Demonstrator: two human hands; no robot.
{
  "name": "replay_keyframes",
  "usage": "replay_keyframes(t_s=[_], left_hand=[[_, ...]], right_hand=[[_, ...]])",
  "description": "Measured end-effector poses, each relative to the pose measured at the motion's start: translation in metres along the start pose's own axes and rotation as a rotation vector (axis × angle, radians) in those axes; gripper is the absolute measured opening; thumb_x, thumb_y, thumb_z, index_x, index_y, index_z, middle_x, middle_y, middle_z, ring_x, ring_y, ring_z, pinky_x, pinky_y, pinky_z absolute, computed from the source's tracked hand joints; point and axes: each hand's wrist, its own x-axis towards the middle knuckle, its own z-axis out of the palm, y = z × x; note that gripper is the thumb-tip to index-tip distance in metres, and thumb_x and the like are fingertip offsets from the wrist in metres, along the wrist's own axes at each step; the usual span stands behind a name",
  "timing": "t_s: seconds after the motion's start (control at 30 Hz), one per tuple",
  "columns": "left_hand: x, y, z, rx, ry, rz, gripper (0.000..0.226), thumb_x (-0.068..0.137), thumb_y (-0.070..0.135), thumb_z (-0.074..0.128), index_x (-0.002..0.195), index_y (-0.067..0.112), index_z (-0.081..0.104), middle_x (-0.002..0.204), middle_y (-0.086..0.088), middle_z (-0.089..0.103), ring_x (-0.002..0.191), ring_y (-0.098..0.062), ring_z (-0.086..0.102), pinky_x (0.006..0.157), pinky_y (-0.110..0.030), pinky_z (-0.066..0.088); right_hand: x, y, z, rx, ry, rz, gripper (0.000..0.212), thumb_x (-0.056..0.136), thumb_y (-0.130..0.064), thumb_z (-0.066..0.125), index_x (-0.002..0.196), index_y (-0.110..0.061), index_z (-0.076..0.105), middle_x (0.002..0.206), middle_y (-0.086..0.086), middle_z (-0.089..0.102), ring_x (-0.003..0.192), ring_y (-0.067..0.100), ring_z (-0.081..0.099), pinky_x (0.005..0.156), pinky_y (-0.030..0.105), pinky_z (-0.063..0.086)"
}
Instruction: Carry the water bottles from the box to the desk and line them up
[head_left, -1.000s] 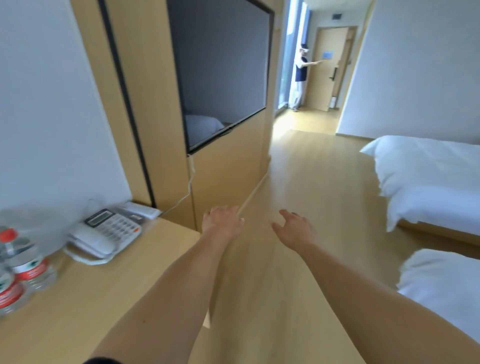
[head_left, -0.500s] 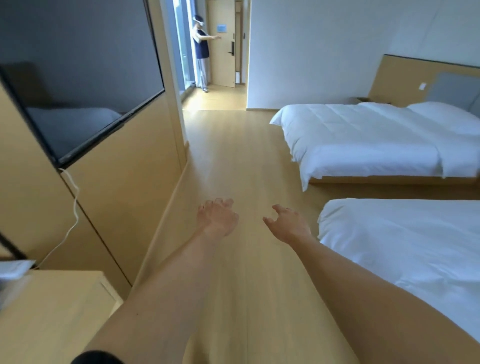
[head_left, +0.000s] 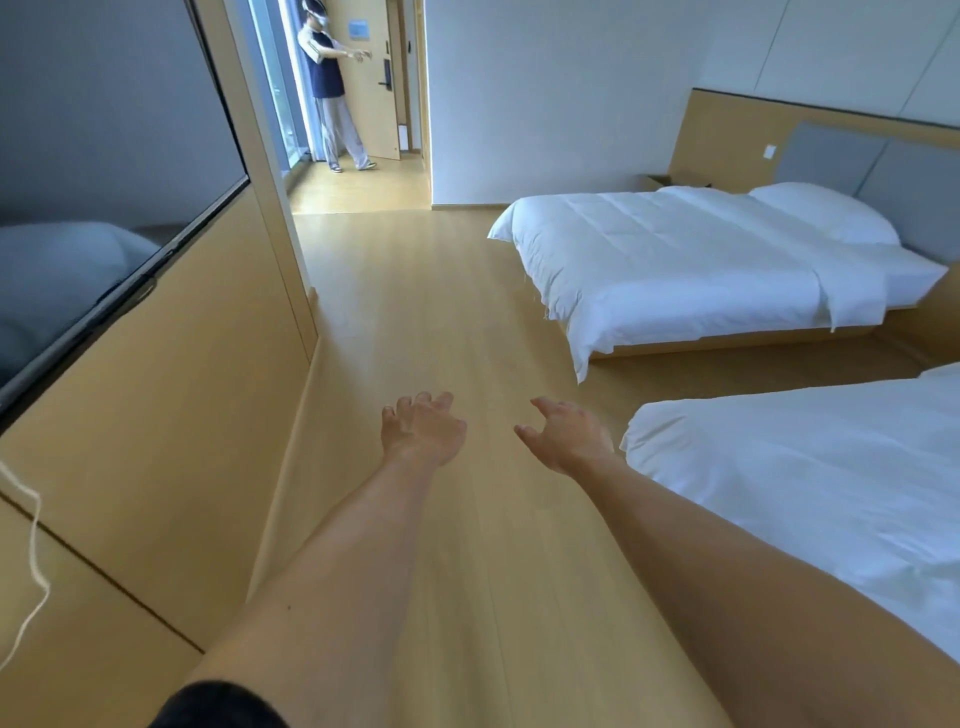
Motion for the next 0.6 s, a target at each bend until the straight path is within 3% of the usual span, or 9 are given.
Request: replay_keyframes(t_s=[0.37, 0.6], left_hand=[[0.105, -0.006, 0.008, -0.017, -0.072, 0.037, 0.049, 0.101, 0.045, 0.034, 0.149, 0.031, 0.039, 0.151, -0.002, 0.042, 0.139, -0.026, 0.037, 0.114, -0.045, 0.029], [0.187, 0.010, 0.015, -0.011, -0.162, 0.026, 0.055, 0.103, 0.046, 0.032, 0.156, 0.031, 0.028, 0.164, 0.001, 0.026, 0.151, -0.024, 0.022, 0.120, -0.047, 0.018]], right_hand=[[0.102, -0.005, 0.004, -0.069, -0.027, 0.067, 0.062, 0.099, -0.059, 0.039, 0.154, -0.031, 0.032, 0.156, 0.002, 0.040, 0.145, 0.024, 0.033, 0.114, 0.041, 0.031], [0.200, 0.002, 0.012, -0.088, -0.124, 0.049, 0.066, 0.099, -0.062, 0.036, 0.156, -0.031, 0.027, 0.160, 0.002, 0.034, 0.148, 0.023, 0.027, 0.115, 0.043, 0.027]])
